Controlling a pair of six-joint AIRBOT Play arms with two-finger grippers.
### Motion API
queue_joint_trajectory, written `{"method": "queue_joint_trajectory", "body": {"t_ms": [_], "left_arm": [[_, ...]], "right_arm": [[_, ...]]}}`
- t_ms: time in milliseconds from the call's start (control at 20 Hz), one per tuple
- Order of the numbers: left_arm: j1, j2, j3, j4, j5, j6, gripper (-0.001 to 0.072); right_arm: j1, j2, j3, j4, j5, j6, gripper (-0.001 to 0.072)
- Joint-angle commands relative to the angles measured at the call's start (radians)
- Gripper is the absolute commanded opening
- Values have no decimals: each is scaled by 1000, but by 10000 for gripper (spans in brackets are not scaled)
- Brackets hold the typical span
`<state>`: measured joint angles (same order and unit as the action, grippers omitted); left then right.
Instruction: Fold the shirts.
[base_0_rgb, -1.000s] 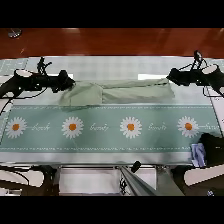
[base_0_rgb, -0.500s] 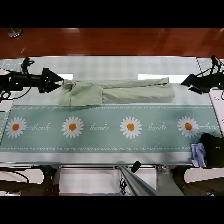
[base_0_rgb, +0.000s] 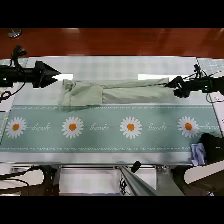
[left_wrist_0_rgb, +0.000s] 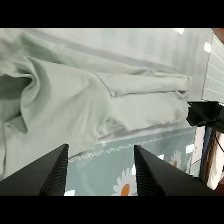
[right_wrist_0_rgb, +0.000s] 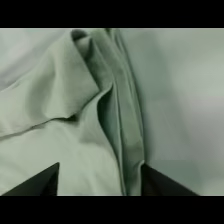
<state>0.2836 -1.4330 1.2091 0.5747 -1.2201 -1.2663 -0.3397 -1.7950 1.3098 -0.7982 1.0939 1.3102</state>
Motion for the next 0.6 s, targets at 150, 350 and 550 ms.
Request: {"method": "queue_joint_trajectory", "body": {"t_ms": [150, 350, 550], "left_arm": [[-77, 21, 1, -8, 42, -1, 124], [-223, 41, 1, -8, 164, -2, 18], [-457, 59, 1, -8, 332, -28, 18]], "right_arm": [[82, 64, -1, -8, -71, 37, 27], [85, 272, -1, -76, -51, 39, 26], [121, 486, -1, -155, 36, 69, 26]]}}
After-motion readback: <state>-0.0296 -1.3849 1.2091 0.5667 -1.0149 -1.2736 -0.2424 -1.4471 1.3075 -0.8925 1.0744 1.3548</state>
